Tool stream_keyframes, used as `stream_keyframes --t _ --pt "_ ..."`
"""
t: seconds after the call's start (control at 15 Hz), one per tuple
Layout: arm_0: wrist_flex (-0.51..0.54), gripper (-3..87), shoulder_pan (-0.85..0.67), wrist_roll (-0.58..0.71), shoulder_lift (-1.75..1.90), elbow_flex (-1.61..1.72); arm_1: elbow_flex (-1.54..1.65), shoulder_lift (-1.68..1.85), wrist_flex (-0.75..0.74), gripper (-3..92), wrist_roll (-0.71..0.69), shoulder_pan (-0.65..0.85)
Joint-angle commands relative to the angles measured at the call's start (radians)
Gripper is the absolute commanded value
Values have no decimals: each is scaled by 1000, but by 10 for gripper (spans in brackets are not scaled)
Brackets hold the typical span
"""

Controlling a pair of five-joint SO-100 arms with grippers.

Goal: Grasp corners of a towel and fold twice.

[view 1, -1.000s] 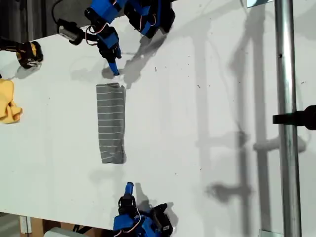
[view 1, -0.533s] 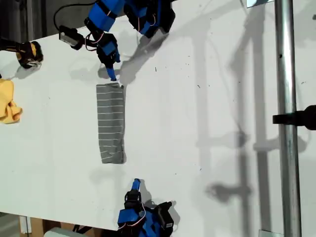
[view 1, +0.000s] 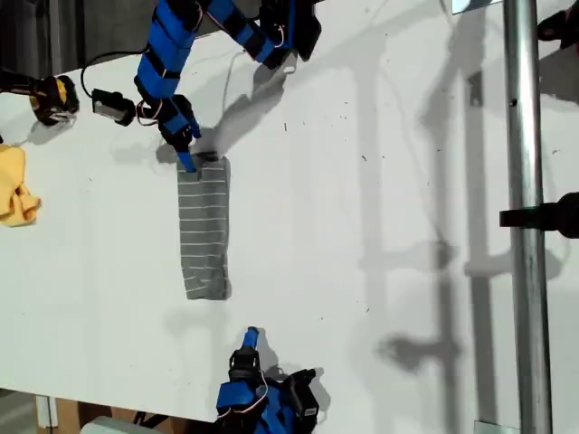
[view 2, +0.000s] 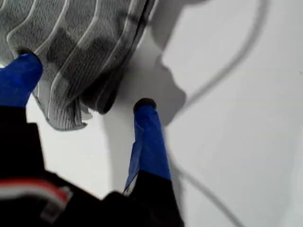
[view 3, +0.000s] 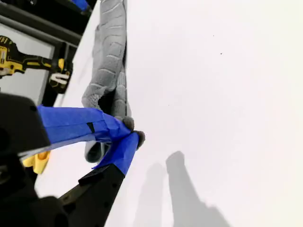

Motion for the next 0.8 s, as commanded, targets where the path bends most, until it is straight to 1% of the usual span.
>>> stream_keyframes --t 0.0,0.13,0.33,0.4,0.47,0.6,0.73 --pt "-2 -15 8 -11 8 -5 -212 -170 -11 402 -3 -31" --pt "3 -15 8 -12 8 -3 -365 -310 69 405 2 -51" --pt "3 -15 8 -12 8 -2 -503 -410 112 397 8 -118" --pt "5 -15 8 -12 8 -2 -514 -411 100 369 8 -144" --pt "5 -15 8 -12 8 -2 -520 -408 86 302 9 -169" --pt "6 -15 8 -11 8 -2 -529 -403 72 139 18 -190" --pt "6 -15 5 -11 8 0 -531 -403 61 29 9 -192"
